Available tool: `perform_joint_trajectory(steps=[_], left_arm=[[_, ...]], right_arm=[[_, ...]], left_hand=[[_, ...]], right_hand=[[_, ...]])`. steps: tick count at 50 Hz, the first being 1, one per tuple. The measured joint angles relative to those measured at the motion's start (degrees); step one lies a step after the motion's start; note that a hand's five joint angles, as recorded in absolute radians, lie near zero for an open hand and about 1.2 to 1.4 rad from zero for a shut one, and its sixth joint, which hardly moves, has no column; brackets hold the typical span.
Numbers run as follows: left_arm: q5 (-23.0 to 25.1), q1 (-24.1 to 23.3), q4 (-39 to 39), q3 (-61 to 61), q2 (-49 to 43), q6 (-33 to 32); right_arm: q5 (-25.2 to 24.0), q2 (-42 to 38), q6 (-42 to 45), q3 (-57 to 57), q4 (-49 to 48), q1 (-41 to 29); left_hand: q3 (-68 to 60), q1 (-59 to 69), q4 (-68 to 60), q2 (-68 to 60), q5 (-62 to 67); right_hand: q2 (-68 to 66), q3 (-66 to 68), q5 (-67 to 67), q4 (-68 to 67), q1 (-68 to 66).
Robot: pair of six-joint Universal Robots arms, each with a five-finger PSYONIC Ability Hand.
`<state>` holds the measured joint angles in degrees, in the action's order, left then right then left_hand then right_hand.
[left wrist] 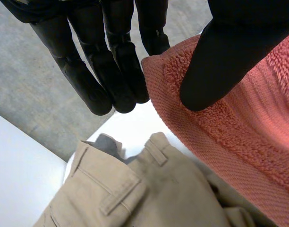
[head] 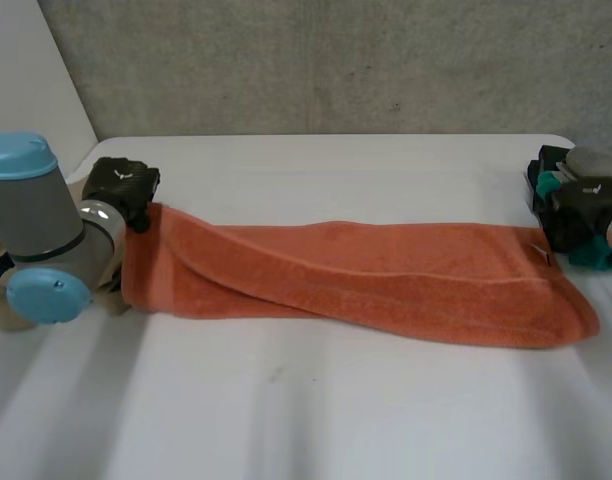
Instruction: Fold the laundry.
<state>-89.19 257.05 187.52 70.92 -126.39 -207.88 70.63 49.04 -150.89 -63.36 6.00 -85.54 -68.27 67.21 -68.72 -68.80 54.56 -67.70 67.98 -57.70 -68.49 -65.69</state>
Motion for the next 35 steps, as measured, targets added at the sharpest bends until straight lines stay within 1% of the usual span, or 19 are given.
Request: perform_joint_trajectory(steps=[3, 6, 10, 14, 16, 19, 24, 27, 28, 30, 32, 35], left_arm=[[-0.53, -0.06, 0.14, -1.62, -0.86, 0.07], [-0.97, -0.21, -0.17, -2.38, -1.23, 0.36], [-1.31, -0.5, -0.83, -2.31, -1.13, 0.77], [-1.33, -0.58, -1.19, -1.51, -0.63, 0.98], [-1.28, -0.54, -1.24, -1.17, -0.39, 1.01], [-1.14, -0.46, -1.27, -0.72, -0.12, 1.06], [-0.96, -0.43, -1.26, -0.28, 0.03, 1.08], [-0.94, -0.49, -1.2, -0.09, -0.02, 1.08], [-0.94, -0.52, -1.17, -0.02, -0.06, 1.08], [-0.94, -0.57, -1.12, 0.09, -0.13, 1.08], [-0.96, -0.63, -1.05, 0.19, -0.19, 1.08], [-0.97, -0.64, -0.97, 0.22, -0.26, 1.07]], right_arm=[[0.18, -0.22, -1.48, 0.95, -1.9, -0.45], [0.4, -0.77, -1.64, 2.01, 0.26, -0.78], [0.54, -1.34, -0.85, 3.28, 7.91, -0.94], [0.25, -1.32, 0.39, 2.96, 15.71, -0.52], [-0.21, -1.25, 1.02, 2.14, 17.67, -0.15], [-1.66, -1.06, 2.18, -0.24, 18.52, 0.64], [-3.85, -0.79, 3.26, -4.76, 15.09, 1.7], [-4.47, -0.66, 3.26, -7.03, 11.97, 2.02], [-4.59, -0.59, 3.16, -7.84, 10.63, 2.11], [-4.67, -0.46, 2.9, -8.9, 8.47, 2.2], [-4.66, -0.23, 2.54, -9.81, 6.26, 2.25], [-4.65, 0.48, 1.78, -10.7, 3.2, 2.25]], left_hand=[[0.0, 0.0, 0.0, 0.0, 0.0], [0.0, 0.0, 0.0, 0.0, 0.0], [0.0, 0.0, 0.0, 0.0, 0.0], [0.0, 0.0, 0.0, 0.0, 0.0], [0.0, 0.0, 0.0, 0.0, 0.0], [0.0, 0.0, 0.0, 0.0, 0.0], [0.0, 0.0, 0.01, 0.0, 0.0], [0.0, 0.0, 0.0, 0.0, 0.0], [0.0, 0.0, 0.0, 0.0, 0.0], [0.0, 0.0, 0.0, 0.0, 0.0], [0.0, 0.0, 0.01, 0.0, 0.0], [0.0, 0.0, 0.0, 0.0, 0.0]], right_hand=[[0.25, -0.29, 0.29, 0.27, 0.41], [11.78, -11.35, 11.08, 11.63, 10.0], [22.21, -22.11, 22.31, 22.54, 19.94], [24.42, -24.52, 25.84, 25.68, 22.21], [24.42, -24.61, 26.14, 25.83, 22.21], [24.42, -24.61, 26.13, 25.83, 22.21], [23.86, -24.1, 24.76, 25.08, 21.65], [18.07, -18.54, 18.25, 19.06, 15.84], [10.95, -11.43, 12.15, 12.05, 9.81], [1.79, -2.91, 2.89, 3.42, 1.57], [0.0, -0.31, 1.19, 0.39, 1.28], [-0.01, -0.17, 1.19, 0.04, 1.28]])
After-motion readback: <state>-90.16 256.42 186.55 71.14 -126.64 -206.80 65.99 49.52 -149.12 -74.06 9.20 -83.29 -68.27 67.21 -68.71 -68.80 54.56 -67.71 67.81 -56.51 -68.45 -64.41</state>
